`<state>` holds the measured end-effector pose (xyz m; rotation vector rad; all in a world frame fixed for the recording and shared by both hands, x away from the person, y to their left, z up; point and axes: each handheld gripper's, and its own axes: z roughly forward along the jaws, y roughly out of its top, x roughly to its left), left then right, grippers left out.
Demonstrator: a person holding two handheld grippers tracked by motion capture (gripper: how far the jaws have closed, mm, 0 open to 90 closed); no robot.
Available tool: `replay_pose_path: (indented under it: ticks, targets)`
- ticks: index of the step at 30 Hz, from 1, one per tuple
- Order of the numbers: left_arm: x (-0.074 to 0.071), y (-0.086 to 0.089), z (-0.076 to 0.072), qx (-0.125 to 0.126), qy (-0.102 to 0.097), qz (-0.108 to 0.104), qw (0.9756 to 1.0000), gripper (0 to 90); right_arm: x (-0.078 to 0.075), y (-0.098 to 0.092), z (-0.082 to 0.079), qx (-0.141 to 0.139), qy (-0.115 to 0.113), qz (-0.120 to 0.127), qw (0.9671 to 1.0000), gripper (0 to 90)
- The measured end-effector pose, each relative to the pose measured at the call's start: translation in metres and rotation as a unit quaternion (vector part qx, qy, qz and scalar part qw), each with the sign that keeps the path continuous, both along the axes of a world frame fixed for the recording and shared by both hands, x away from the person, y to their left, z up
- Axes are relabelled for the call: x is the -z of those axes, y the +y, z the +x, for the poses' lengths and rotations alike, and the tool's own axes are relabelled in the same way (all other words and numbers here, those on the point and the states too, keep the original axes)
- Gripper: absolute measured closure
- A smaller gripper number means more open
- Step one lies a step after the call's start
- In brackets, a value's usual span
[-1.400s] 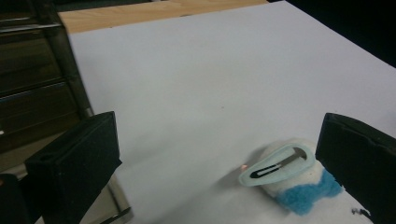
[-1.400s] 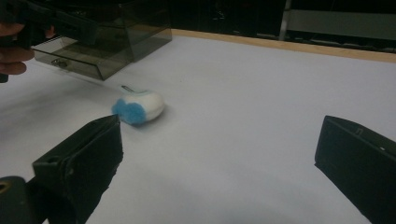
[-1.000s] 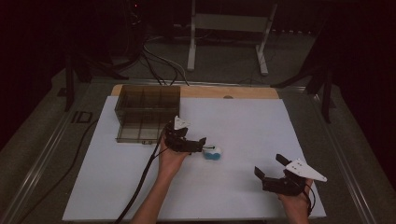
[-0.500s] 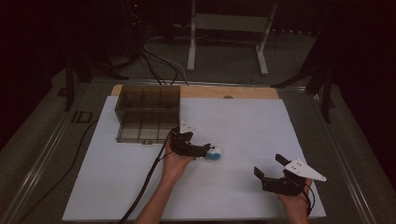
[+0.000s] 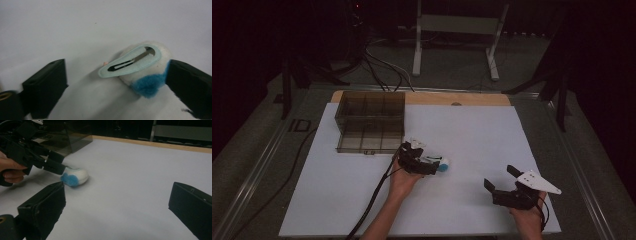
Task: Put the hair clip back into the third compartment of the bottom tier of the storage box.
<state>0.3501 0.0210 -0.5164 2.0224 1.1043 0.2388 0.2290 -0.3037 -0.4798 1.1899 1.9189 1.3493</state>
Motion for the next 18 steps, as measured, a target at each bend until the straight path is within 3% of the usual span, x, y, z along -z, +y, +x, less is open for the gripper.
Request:
replay_pose_path:
  ticks: [11, 18]
  targets:
    - [0.009, -0.013, -0.002, 0.011, 0.011, 0.013, 0.9998, 8.8, 0.000, 0.000, 0.000, 0.001, 0.000, 0.001, 1.0000, 1.3]
    - [0.009, -0.022, -0.005, 0.027, 0.007, 0.017, 0.9995, 18.9, 0.000, 0.000, 0.000, 0.001, 0.000, 0.000, 1.0000, 1.3]
